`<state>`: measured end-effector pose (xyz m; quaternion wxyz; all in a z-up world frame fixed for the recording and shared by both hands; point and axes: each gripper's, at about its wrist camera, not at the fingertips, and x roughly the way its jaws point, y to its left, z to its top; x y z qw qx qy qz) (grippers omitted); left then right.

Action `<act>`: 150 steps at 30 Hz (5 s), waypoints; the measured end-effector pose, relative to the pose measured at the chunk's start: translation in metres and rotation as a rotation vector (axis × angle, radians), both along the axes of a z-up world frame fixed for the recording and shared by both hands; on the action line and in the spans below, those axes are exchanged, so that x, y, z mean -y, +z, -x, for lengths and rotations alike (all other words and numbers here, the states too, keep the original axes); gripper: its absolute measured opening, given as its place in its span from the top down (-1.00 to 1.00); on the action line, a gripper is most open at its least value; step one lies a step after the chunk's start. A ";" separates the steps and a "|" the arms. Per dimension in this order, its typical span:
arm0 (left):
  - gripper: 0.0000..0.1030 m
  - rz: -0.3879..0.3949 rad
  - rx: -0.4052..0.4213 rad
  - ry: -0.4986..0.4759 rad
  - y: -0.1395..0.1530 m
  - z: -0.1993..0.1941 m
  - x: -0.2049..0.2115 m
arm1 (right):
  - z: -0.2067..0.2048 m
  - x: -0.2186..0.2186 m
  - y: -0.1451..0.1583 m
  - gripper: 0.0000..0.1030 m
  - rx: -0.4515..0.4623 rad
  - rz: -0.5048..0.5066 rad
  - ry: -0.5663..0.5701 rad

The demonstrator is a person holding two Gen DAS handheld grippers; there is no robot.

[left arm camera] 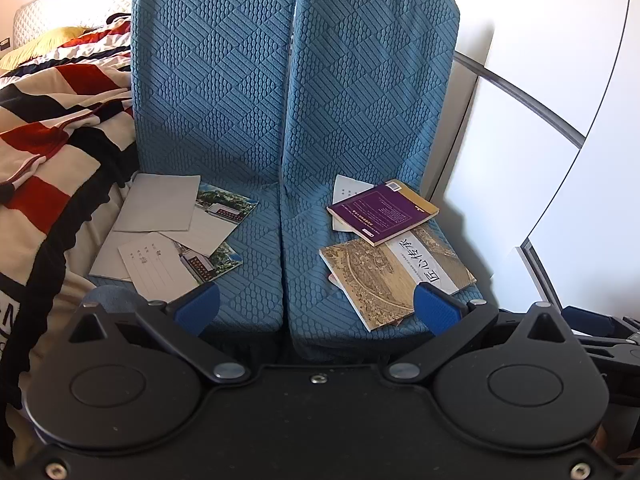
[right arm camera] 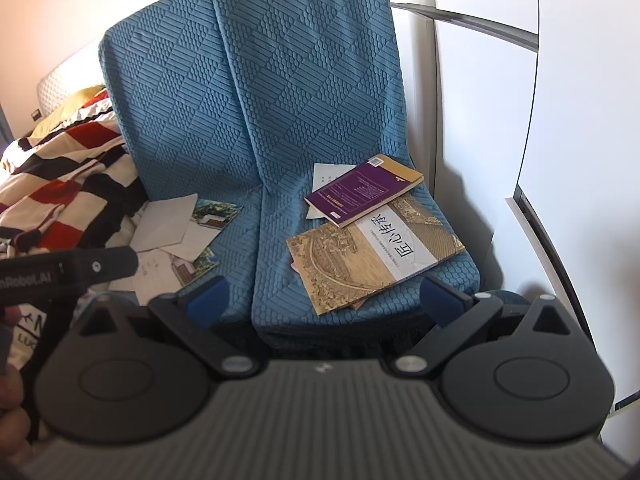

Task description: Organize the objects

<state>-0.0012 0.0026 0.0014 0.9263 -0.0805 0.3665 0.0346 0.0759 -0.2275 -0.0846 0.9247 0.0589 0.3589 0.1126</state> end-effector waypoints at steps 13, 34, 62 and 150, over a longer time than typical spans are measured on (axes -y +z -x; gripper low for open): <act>-1.00 -0.001 0.003 -0.003 0.000 0.000 0.000 | 0.000 0.000 0.000 -1.00 -0.002 -0.001 -0.001; -1.00 -0.003 0.005 -0.004 -0.001 -0.001 0.002 | 0.001 0.000 0.000 -1.00 -0.001 0.000 -0.001; -1.00 -0.029 0.016 -0.072 -0.015 -0.074 0.003 | -0.036 0.003 -0.018 -1.00 -0.002 -0.002 -0.042; -0.47 0.193 -0.569 -0.818 -0.279 -0.401 0.039 | -0.211 0.067 -0.229 -0.50 -0.374 -0.515 -0.540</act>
